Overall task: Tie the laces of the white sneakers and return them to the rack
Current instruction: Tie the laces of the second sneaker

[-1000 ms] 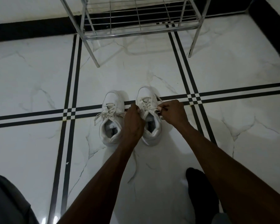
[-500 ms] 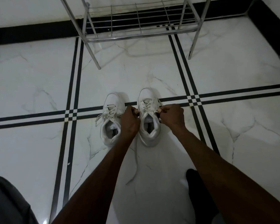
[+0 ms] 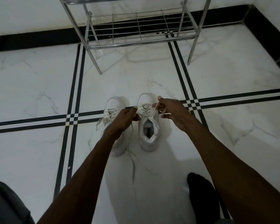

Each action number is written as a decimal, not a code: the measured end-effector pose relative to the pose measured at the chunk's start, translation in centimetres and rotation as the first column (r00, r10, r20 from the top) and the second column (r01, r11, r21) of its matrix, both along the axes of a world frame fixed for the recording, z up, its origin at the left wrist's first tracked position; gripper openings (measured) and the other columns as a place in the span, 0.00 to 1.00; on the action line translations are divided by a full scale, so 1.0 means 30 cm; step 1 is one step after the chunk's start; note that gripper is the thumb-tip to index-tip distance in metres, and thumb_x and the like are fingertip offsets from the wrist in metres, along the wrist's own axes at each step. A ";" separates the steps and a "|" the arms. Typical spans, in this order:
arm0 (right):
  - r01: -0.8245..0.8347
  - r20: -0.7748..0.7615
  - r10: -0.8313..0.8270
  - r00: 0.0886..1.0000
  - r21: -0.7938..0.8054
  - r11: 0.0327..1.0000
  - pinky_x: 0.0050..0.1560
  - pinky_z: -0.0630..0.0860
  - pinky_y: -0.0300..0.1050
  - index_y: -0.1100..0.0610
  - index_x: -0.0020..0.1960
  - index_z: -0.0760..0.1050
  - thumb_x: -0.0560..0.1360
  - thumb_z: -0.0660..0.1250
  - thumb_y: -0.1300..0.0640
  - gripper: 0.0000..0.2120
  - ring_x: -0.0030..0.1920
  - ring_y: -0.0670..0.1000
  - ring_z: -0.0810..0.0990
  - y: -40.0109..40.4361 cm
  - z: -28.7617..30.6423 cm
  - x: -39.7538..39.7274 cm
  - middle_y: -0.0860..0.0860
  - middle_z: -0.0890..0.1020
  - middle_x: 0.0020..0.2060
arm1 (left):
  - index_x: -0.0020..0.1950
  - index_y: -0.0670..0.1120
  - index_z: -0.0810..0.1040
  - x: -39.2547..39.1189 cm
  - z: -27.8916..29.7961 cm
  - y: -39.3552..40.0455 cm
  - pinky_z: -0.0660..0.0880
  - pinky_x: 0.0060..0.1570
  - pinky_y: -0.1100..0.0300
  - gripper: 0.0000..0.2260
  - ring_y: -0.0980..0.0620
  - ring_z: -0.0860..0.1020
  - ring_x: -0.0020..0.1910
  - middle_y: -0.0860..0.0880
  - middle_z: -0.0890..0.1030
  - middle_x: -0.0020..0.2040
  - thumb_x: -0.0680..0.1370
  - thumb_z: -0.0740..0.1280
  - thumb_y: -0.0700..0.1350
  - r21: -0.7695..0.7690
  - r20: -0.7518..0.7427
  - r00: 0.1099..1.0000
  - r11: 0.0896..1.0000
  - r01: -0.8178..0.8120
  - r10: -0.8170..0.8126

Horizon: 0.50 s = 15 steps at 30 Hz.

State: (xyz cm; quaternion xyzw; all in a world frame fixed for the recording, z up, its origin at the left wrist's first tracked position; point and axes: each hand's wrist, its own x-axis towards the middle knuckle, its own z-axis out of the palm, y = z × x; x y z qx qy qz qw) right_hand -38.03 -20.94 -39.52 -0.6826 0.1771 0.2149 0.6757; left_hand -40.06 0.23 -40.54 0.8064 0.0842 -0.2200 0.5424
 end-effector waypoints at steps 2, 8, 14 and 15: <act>0.033 -0.009 -0.032 0.999 0.069 0.997 0.45 0.75 0.45 0.55 0.39 0.77 0.80 0.63 0.46 0.16 0.54 0.50 0.82 0.023 0.014 0.005 0.53 0.87 0.52 | 0.56 0.36 0.82 0.012 0.022 0.000 0.73 0.48 0.56 0.28 0.52 0.82 0.49 0.39 0.86 0.52 0.84 0.58 0.60 -0.015 0.002 1.000 1.000 0.009 -0.009; 0.103 -0.032 -0.098 0.995 0.187 0.977 0.40 0.72 0.44 0.53 0.39 0.74 0.81 0.61 0.45 0.17 0.51 0.52 0.86 0.044 0.011 0.006 0.55 0.87 0.47 | 0.48 0.39 0.82 0.047 0.050 0.044 0.76 0.56 0.54 0.27 0.48 0.82 0.52 0.35 0.85 0.56 0.83 0.60 0.62 -0.053 -0.091 0.994 0.997 0.049 -0.054; -0.003 0.054 -0.008 0.999 0.197 0.980 0.44 0.73 0.43 0.57 0.58 0.81 0.82 0.63 0.51 0.13 0.49 0.48 0.83 0.046 -0.010 0.003 0.52 0.86 0.50 | 0.49 0.40 0.84 0.074 0.049 0.043 0.76 0.63 0.46 0.22 0.46 0.83 0.52 0.44 0.86 0.49 0.82 0.63 0.59 -0.185 0.011 0.992 0.975 -0.122 0.126; -0.027 0.081 0.012 0.997 0.190 0.981 0.43 0.73 0.42 0.56 0.60 0.80 0.82 0.63 0.54 0.12 0.48 0.48 0.82 0.047 -0.016 0.002 0.52 0.85 0.49 | 0.48 0.42 0.86 0.076 0.046 0.035 0.77 0.65 0.47 0.22 0.46 0.84 0.55 0.44 0.87 0.50 0.83 0.63 0.59 -0.241 0.008 0.990 0.961 -0.137 0.143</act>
